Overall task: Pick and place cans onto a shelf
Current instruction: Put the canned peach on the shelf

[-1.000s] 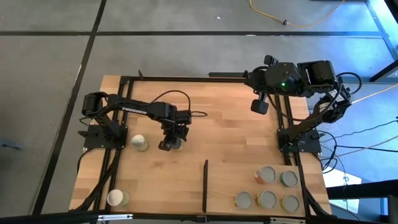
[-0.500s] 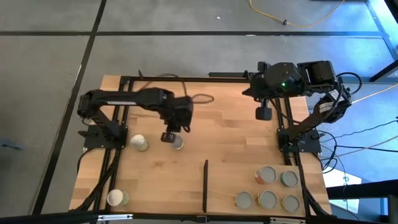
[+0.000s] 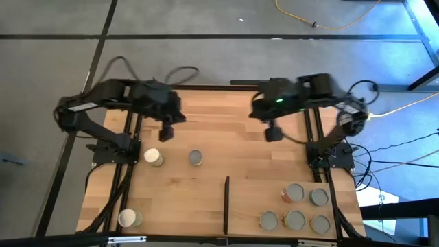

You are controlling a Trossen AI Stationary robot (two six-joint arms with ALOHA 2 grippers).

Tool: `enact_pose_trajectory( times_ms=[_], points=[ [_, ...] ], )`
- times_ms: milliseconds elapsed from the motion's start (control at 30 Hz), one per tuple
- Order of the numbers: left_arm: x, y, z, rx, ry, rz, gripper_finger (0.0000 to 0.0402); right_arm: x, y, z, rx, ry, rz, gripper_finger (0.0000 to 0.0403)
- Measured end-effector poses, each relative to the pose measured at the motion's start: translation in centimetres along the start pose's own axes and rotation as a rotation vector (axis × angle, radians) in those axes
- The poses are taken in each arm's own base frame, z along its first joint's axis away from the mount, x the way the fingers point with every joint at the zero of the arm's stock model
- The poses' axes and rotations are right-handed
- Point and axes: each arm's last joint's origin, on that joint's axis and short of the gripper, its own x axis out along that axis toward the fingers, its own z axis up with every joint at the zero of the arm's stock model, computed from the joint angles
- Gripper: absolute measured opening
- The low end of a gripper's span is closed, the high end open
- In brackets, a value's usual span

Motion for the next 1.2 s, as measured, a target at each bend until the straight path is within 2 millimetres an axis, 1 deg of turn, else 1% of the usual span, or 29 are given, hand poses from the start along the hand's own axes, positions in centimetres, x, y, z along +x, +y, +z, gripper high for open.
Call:
enact_pose_trajectory(
  times_ms=[100,200,300,400,567,767,900,1067,1200],
  points=[
    [-2.0,0.0,-0.6,-0.008,-0.051,0.012,0.0037,2.9,0.3,1.4,0.041,-0.002,0.039,0.0008],
    [-3.5,-0.1,-1.3,-0.001,-0.08,0.001,0.0037,5.9,0.9,3.0,0.035,-0.028,0.05,0.0008],
    [-4.7,-0.1,-2.7,0.019,-0.021,-0.007,0.0037,8.7,1.4,4.5,0.029,-0.072,0.049,0.0008],
    [-5.7,0.0,-4.1,0.034,0.047,-0.004,0.0037,11.5,1.9,5.6,0.052,-0.095,0.058,0.0008],
    [-7.4,0.2,-5.4,0.057,0.043,-0.01,0.0037,16.7,2.6,6.7,0.157,-0.108,0.133,0.0008],
    [-9.2,0.6,-6.4,0.08,-0.005,-0.023,0.0037,22.7,3.6,6.2,0.268,0.003,0.151,0.0008],
    [-10.0,0.8,-7.0,0.077,-0.033,-0.027,0.0037,25.7,4.1,5.6,0.325,0.065,0.153,0.0008],
    [-10.7,1.0,-7.4,0.074,-0.055,-0.03,0.0037,28.0,4.3,5.1,0.331,0.102,0.153,0.0016],
    [-10.7,1.0,-7.6,0.077,-0.044,-0.029,0.0037,28.8,4.1,4.8,0.337,0.112,0.148,0.0048]
  ],
)
